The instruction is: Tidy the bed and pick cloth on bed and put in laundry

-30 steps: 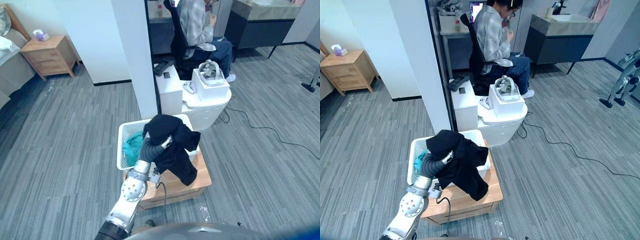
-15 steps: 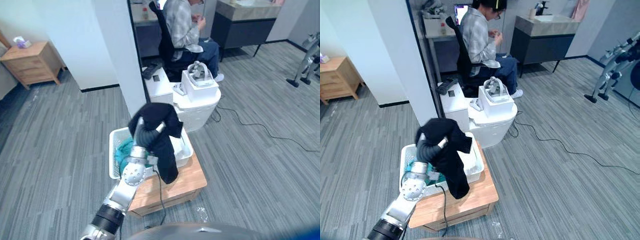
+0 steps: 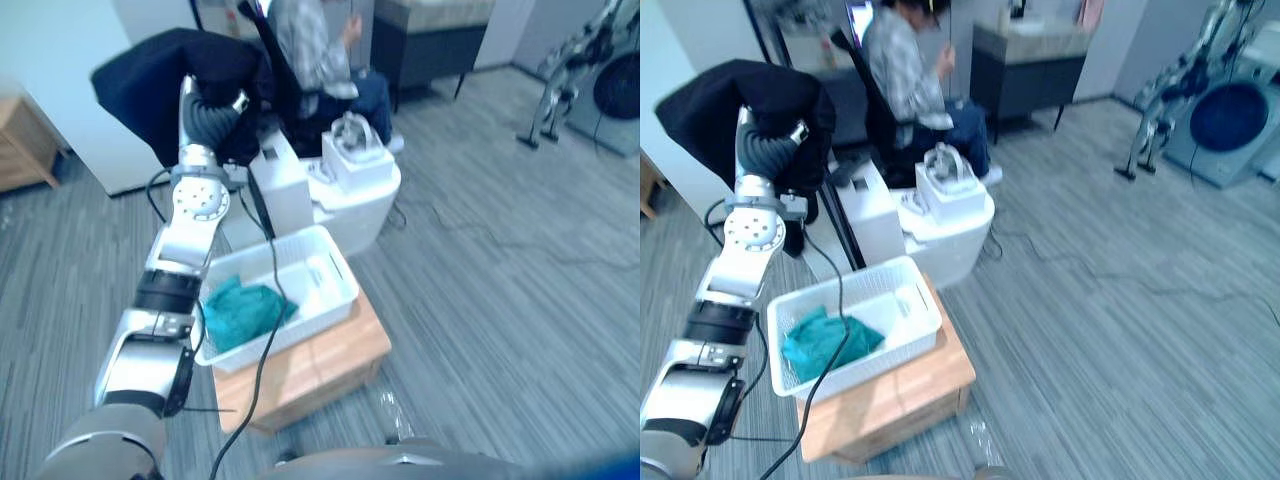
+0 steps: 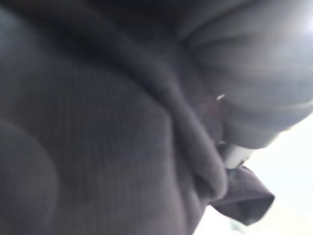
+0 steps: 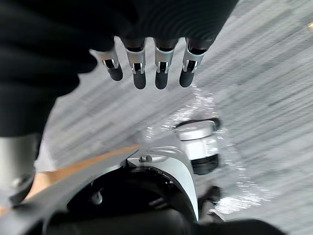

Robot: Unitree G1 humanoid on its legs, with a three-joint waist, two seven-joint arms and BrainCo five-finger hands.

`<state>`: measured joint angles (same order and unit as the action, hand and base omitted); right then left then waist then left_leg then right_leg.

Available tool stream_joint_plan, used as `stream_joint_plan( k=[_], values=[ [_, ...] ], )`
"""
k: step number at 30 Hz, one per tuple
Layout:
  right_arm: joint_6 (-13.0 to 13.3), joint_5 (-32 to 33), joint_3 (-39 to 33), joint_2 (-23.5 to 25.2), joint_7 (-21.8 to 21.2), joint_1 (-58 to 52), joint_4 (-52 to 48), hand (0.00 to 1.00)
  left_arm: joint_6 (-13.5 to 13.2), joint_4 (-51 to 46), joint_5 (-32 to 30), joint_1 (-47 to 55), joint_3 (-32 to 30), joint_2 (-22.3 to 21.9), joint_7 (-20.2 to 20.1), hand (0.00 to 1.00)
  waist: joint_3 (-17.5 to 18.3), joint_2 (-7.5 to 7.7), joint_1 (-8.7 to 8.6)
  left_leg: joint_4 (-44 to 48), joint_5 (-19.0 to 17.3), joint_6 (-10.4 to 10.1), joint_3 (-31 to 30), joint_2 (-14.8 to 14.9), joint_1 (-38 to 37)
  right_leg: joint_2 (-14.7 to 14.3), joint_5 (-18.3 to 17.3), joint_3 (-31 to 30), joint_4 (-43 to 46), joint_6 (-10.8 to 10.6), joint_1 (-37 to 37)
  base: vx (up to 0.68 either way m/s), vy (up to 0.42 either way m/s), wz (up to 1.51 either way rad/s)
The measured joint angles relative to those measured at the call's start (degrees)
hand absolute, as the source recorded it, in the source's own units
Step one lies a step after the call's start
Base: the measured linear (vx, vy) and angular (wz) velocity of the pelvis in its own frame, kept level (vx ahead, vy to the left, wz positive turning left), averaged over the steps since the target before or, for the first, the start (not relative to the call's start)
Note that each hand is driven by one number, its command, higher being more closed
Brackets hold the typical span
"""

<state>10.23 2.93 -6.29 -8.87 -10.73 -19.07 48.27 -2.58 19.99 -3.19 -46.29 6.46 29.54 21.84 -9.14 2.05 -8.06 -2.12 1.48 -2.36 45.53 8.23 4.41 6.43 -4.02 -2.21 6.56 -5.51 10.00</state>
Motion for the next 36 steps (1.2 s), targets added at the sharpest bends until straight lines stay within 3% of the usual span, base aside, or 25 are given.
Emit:
stream_joint_plan(
  k=[1,2,4,6,9,13,18,21,22,30,36],
  values=[
    [0.77,1.43,0.23,-0.77,-0.22,1.57,-0.72,0.0,0.01,2.0,0.34,-2.3,0.7,0.15,0.25,1.0,-2.48,-0.77,-0.1,4.82,-0.33,0.47,1.27,2.75,3.15,-0.56,1.7,0.37,-0.56,-0.5,2.27,-0.18,-0.059,0.16],
    [0.91,1.54,0.22,-1.14,-0.23,2.41,-1.2,0.0,0.03,3.18,0.41,-3.18,0.79,0.16,0.32,1.0,-3.74,-1.16,-0.63,5.17,0.77,0.29,2.03,3.7,4.1,-0.87,2.34,0.69,-0.62,-0.64,3.08,-0.13,-0.072,0.01],
    [2.51,2.56,1.04,-0.5,0.21,4.09,-3.16,0.0,0.39,6.36,1.38,-5.9,2.68,0.28,0.64,1.0,-8.61,0.73,-0.72,4.03,2.58,2.3,2.7,3.35,5.96,-1.02,5.19,0.35,-0.86,-0.44,5.44,-0.12,-0.012,-0.06],
    [3.12,2.48,1.82,0.52,1.04,3.97,-4.02,0.0,0.63,6.36,2.2,-5.91,4.96,0.28,0.46,1.0,-9.74,1.95,-0.48,4.29,2.91,2.83,2.61,3.3,8.35,-1.01,6.3,0.07,-1.6,-0.22,7.43,-0.04,0.008,0.03],
    [3.31,2.5,3.18,1.44,2.91,3.99,-7.59,0.0,0.71,6.34,2.61,-5.92,6.53,0.27,0.33,1.0,-13.1,2.17,0.01,5.06,2.93,3.36,2.28,3.45,9.76,-0.92,7.58,-0.45,-2.04,-0.28,8.01,0.0,0.03,0.08],
    [3.42,2.48,6.13,1.38,4.67,4.18,-10.97,0.0,0.64,6.06,2.75,-6.74,6.99,-0.55,0.66,1.0,-14.14,2.14,1.08,6.65,2.27,3.32,1.16,3.84,13.27,-0.86,7.77,-0.65,-2.03,-0.32,10.61,-0.01,0.01,0.07],
    [3.18,2.48,7.4,1.08,6.97,5.54,-13.97,0.0,0.3,6.06,8.5,-6.85,7.04,-1.97,0.96,1.0,-17.51,1.96,1.45,7.2,1.56,3.31,0.12,3.95,15.46,-0.59,7.75,-0.27,-2.2,-0.32,11.73,-0.04,-0.001,0.1],
    [1.33,2.51,7.5,0.93,8.25,5.85,-15.58,0.0,-0.52,5.96,8.96,-5.49,7.46,-2.12,0.47,1.0,-18.36,1.88,1.58,7.28,1.94,3.59,-0.09,3.78,17.14,-0.48,7.75,-0.13,-2.21,-0.31,13.36,-0.03,-0.004,0.04],
    [0.65,2.5,7.51,0.91,8.71,5.91,-16.03,0.0,-0.54,5.86,9.61,-4.4,7.53,-2.12,0.19,0.0,-18.73,1.89,1.64,7.27,2.04,3.71,-0.1,3.76,17.24,-0.48,7.75,-0.13,-2.21,-0.31,13.48,0.0,0.0,0.0],
    [-1.94,2.58,8.58,-0.51,9.0,7.12,-17.24,0.0,1.32,5.69,13.14,1.98,6.83,-3.97,-2.09,0.0,-19.49,1.65,2.79,7.34,2.51,4.42,-0.5,3.69,18.55,-0.49,7.53,0.13,-2.22,0.01,14.57,0.0,0.0,0.0],
    [-2.33,3.2,8.76,-0.72,9.18,7.93,-18.14,0.0,0.36,5.73,13.87,2.71,6.54,-4.06,-1.68,0.0,-19.51,1.61,3.13,7.36,2.55,4.45,-0.58,3.57,18.0,-0.35,7.46,0.43,-2.07,0.07,13.99,0.0,0.0,0.0]
  ],
)
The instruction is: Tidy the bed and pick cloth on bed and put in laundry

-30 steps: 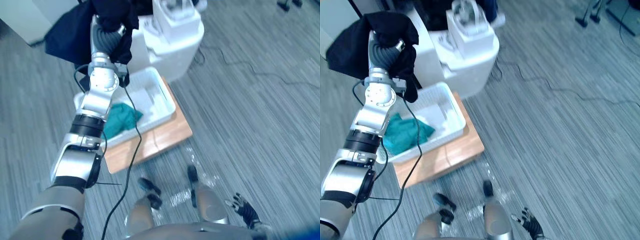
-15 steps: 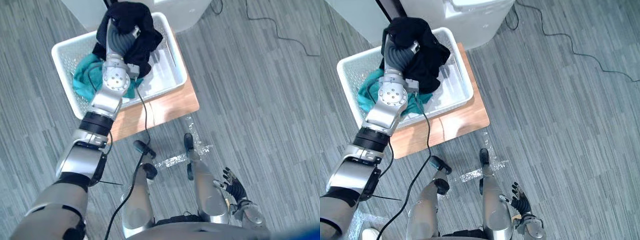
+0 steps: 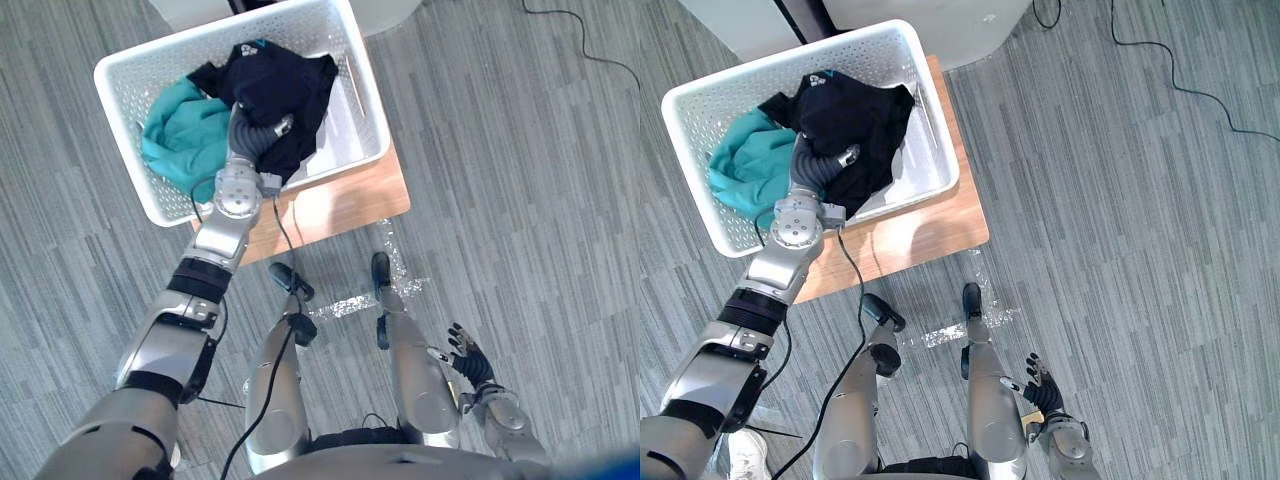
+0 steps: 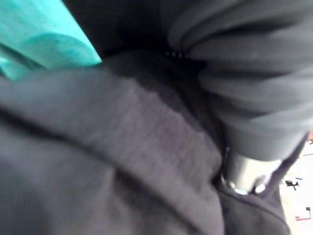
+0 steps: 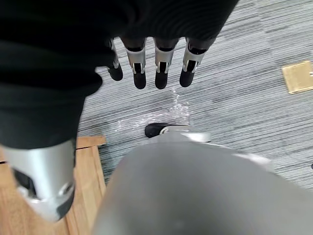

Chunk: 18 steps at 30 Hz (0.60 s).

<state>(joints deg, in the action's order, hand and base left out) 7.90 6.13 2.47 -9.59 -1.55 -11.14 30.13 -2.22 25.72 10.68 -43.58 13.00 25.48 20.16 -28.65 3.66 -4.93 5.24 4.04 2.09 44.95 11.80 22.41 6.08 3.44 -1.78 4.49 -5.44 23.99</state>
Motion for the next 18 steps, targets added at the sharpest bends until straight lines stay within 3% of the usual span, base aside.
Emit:
stream_joint_plan(
  k=[9,14,18],
  values=[
    [-0.08,0.41,0.15,-0.02,-0.38,-0.01,1.38,0.0,-1.98,-2.72,0.02,0.54,-2.44,0.66,-0.11,0.0,0.05,-0.13,0.35,-3.43,0.99,-0.79,-1.19,-1.54,-5.95,0.42,-1.55,1.53,0.47,0.01,-5.43,0.01,0.003,0.08],
    [-0.83,0.37,-0.04,0.0,-0.37,-0.01,4.84,0.0,-2.17,-7.74,1.34,5.18,-6.42,2.68,-4.3,0.0,0.24,-0.49,1.3,-4.64,1.6,-0.53,-1.61,-2.63,-9.53,0.52,-1.63,2.45,-0.59,0.03,-9.34,0.06,0.012,0.05],
    [-1.41,0.26,-1.6,0.05,-0.37,-0.01,9.0,0.0,-2.19,-9.42,2.21,12.45,-10.11,2.76,-6.88,0.0,1.84,-2.47,1.24,-6.44,1.85,-0.69,-2.71,-3.93,-12.13,0.96,-2.02,3.18,-1.71,-0.28,-12.61,0.06,0.019,0.13]
  ],
)
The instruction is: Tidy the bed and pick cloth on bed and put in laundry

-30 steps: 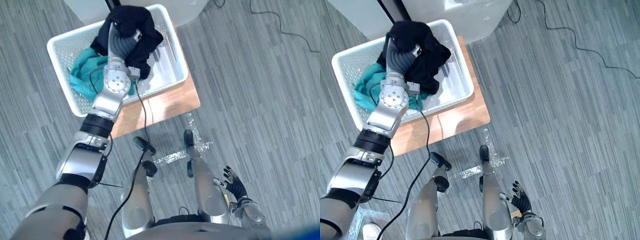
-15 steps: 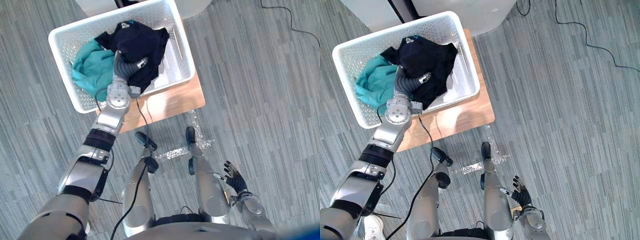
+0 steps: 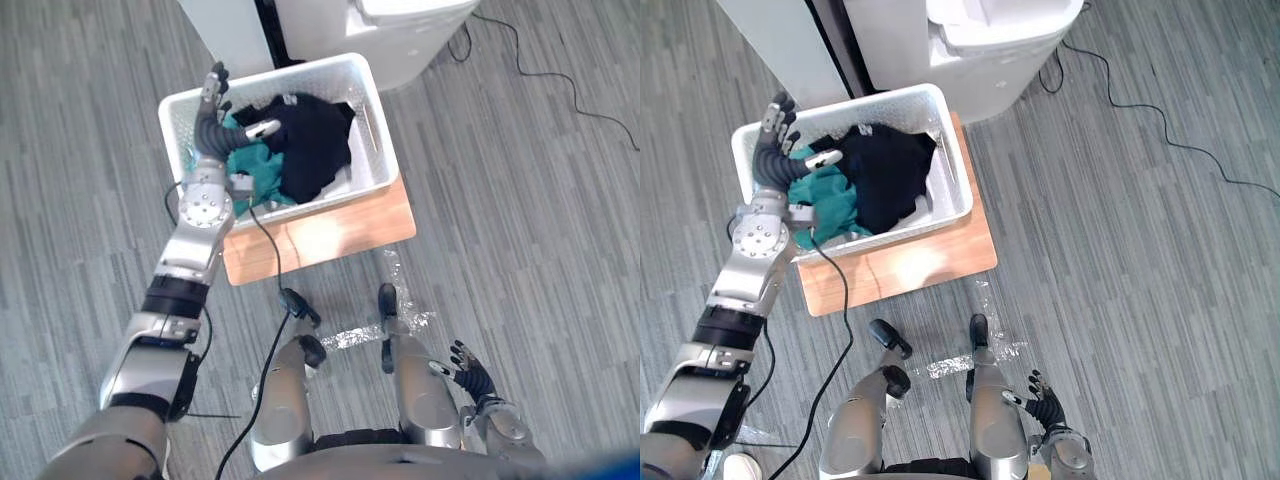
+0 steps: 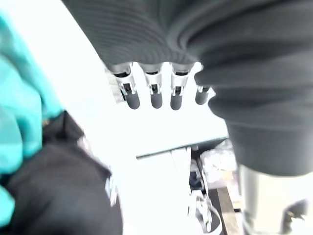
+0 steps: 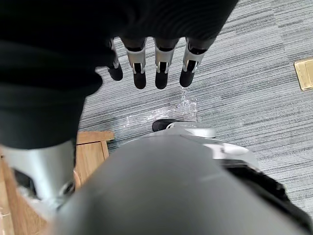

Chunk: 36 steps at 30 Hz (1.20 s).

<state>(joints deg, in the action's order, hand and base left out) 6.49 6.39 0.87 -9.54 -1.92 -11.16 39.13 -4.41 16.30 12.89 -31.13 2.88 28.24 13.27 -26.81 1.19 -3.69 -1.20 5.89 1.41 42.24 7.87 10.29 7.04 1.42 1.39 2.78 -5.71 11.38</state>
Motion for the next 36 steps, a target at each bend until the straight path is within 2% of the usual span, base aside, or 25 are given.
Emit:
stream_joint_plan(
  k=[3,8,10,14,17,19,22,26,28,33,36],
  values=[
    [-0.66,-0.35,-1.45,0.19,-0.14,0.0,3.05,0.0,0.0,-0.18,-0.12,7.05,-1.54,-0.04,-1.77,0.0,3.44,-1.14,-0.1,-1.96,1.0,-0.19,-1.75,-1.07,-1.45,0.29,-0.95,1.46,0.0,-0.1,-1.71,0.06,0.014,0.26],
    [-2.8,-2.24,-3.33,0.75,-0.69,-0.19,8.48,0.0,0.02,-0.42,0.0,21.18,-4.26,-1.63,-4.0,0.0,9.74,-1.56,0.29,-4.4,1.91,-0.99,-5.13,-1.89,-6.23,0.27,-3.17,4.38,-0.31,0.48,-7.38,0.06,-0.012,0.35],
    [-3.29,-2.86,-5.0,1.27,-1.0,-0.98,10.52,0.0,0.02,-0.45,0.08,28.71,-5.21,-5.81,-4.57,0.0,13.63,-1.61,1.34,-4.44,1.54,-1.48,-5.82,-2.18,-8.14,0.73,-4.95,5.02,-0.06,0.58,-9.44,0.04,-0.001,0.21],
    [-2.99,-4.37,-5.07,1.6,-1.38,-2.17,12.26,0.0,0.03,-0.47,0.2,38.95,-5.17,-12.82,-4.57,0.0,17.58,-1.91,2.25,-4.82,0.26,-2.54,-6.68,-2.74,-11.3,1.37,-6.21,5.85,0.14,0.11,-12.96,0.03,0.009,0.11],
    [-2.86,-5.12,-4.8,1.62,-1.39,-3.07,12.76,0.0,0.04,-0.06,1.61,44.47,-5.17,-17.49,-4.63,0.0,19.46,-2.0,3.41,-4.86,-0.45,-2.57,-6.76,-3.07,-13.72,1.74,-6.77,6.35,0.08,0.0,-15.64,0.02,0.019,0.02],
    [-2.61,-5.56,-4.61,1.79,-1.4,-3.37,12.9,0.0,0.03,2.02,1.67,46.61,-5.2,-19.36,-4.72,0.0,20.6,-2.0,3.4,-4.87,-0.67,-2.5,-7.28,-3.3,-14.63,2.08,-7.17,7.29,0.06,-0.12,-16.91,0.01,0.015,0.13],
    [-2.2,-5.56,-3.52,1.91,-1.45,-3.6,13.51,0.0,0.44,9.46,1.76,48.52,-5.22,-21.99,-6.0,0.0,22.41,-1.91,3.47,-4.89,-1.06,-2.37,-7.97,-3.42,-15.65,2.51,-7.85,8.09,0.06,-0.21,-18.46,0.03,0.016,0.13],
    [-1.38,-5.54,-3.44,2.1,-1.47,-3.18,13.93,0.0,0.87,18.03,1.51,49.16,-6.03,-23.79,-7.57,0.0,22.56,-1.62,3.6,-4.89,-1.51,-2.45,-8.12,-3.71,-16.92,2.88,-8.09,8.54,-0.06,-0.17,-19.92,0.04,0.014,0.03],
    [-0.95,-5.55,-3.44,2.19,-1.55,-2.87,14.93,0.0,0.56,24.18,-0.39,49.85,-8.55,-25.7,-8.7,0.0,23.35,-1.45,3.63,-4.9,-1.92,-2.59,-8.11,-3.92,-17.32,3.11,-8.44,8.63,-0.09,-0.25,-20.35,0.05,0.012,0.01],
    [-0.4,-5.56,-3.48,2.18,-1.76,-2.36,17.1,0.0,-1.66,34.8,-3.37,48.92,-14.57,-26.02,-9.22,0.0,24.29,-0.9,3.98,-4.9,-2.49,-3.26,-8.08,-3.89,-18.48,3.08,-8.85,8.78,-0.17,-0.24,-21.53,0.07,-0.005,-0.02],
    [-0.4,-5.47,-3.62,2.18,-1.26,-1.84,17.94,0.0,-1.05,36.94,-4.1,48.54,-16.31,-26.28,-9.62,0.0,24.46,-0.97,4.0,-4.91,-2.8,-3.71,-8.01,-3.86,-19.1,3.03,-9.15,8.85,-0.2,-0.43,-22.14,0.06,-0.014,-0.03]
  ],
)
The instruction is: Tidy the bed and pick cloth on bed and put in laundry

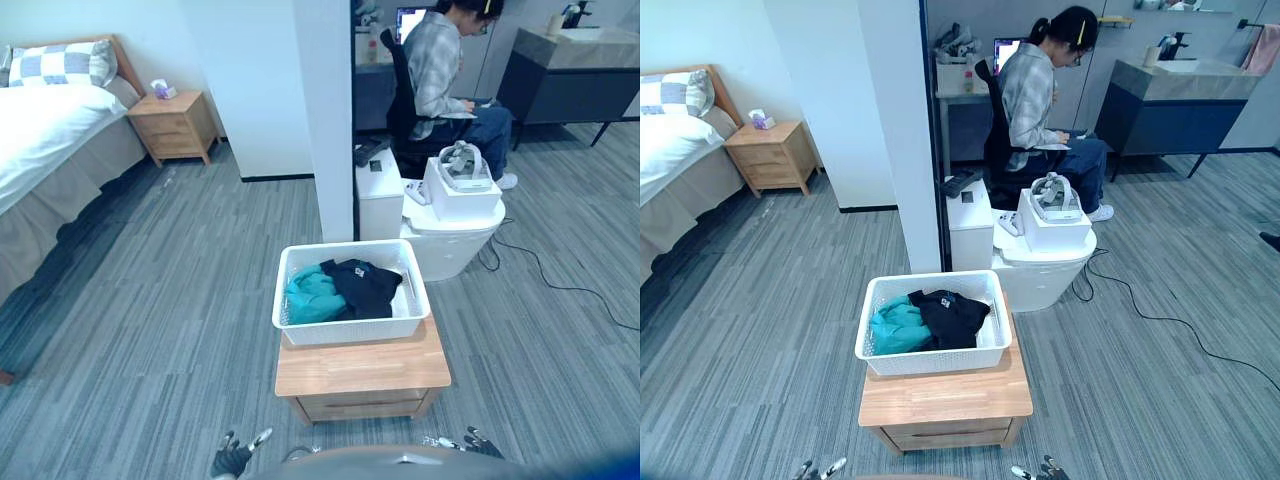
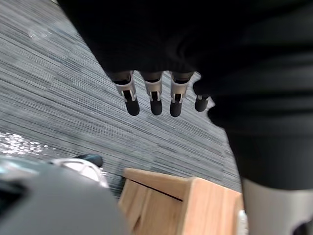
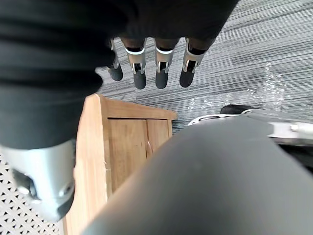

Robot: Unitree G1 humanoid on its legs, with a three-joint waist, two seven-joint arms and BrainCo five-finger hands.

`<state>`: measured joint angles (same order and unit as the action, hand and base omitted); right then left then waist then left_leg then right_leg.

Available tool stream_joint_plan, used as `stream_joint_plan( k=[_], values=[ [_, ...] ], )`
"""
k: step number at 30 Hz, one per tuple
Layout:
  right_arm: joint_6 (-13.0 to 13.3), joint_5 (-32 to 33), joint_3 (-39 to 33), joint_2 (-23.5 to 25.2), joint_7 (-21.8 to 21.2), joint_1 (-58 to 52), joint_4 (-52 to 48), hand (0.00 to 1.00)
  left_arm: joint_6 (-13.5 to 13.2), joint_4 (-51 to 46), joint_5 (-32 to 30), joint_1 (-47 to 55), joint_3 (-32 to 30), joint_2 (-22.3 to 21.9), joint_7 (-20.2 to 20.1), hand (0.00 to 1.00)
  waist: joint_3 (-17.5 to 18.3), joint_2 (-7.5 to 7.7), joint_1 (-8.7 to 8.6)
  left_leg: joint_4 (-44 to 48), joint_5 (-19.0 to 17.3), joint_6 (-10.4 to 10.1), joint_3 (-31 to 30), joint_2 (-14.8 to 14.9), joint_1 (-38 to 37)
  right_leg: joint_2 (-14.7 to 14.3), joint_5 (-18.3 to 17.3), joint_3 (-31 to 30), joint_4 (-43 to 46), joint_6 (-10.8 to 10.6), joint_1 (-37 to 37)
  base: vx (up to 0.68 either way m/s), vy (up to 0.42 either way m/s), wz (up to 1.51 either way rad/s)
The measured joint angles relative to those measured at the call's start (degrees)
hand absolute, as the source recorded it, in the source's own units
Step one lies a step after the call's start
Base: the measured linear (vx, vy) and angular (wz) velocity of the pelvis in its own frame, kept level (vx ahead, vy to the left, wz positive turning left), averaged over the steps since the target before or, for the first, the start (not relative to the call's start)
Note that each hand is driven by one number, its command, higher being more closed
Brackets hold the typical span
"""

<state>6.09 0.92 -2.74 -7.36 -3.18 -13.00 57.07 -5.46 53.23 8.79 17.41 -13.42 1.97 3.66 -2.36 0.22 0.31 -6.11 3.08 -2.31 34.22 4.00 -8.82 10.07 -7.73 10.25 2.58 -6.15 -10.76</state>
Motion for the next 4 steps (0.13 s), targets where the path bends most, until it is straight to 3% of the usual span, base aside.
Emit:
stream_joint_plan(
  k=[4],
  values=[
    [-0.04,-0.06,-0.08,0.0,0.01,0.44,1.16,0.0,2.09,0.49,-4.13,-0.67,-1.47,-0.17,-0.99,0.0,0.51,0.05,-0.04,0.0,-0.2,-0.29,0.16,-0.03,-0.09,-0.14,-0.15,-0.01,-0.01,0.03,0.0,0.04,-0.007,-0.03]
  ],
)
